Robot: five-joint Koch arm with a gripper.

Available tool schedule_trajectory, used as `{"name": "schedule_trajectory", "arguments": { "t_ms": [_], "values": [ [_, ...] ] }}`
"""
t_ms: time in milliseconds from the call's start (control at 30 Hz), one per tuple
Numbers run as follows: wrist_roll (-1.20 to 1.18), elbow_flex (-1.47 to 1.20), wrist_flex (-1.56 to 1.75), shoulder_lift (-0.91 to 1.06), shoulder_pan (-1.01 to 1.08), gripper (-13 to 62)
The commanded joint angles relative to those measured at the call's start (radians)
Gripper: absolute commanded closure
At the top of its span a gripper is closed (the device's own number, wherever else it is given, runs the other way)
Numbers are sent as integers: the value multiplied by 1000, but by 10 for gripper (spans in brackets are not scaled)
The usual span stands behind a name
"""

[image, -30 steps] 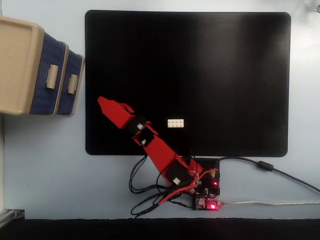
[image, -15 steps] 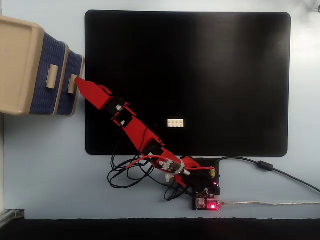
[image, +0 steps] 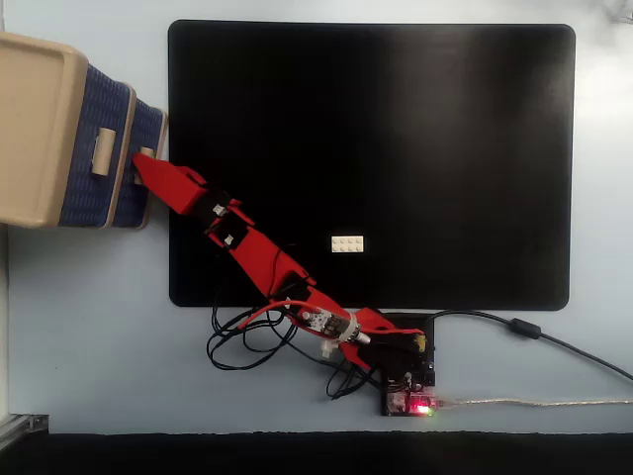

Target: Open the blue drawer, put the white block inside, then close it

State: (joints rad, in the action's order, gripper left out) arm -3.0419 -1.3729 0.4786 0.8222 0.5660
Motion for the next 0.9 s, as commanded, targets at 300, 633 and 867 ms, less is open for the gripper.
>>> {"name": "schedule_trajectory", "arguments": {
  "t_ms": [300, 633, 867],
  "values": [
    [23, 52, -224, 54, 0, 576],
    [23, -549, -236, 453, 2, 577],
    [23, -822, -169, 600, 34, 577]
  ]
}}
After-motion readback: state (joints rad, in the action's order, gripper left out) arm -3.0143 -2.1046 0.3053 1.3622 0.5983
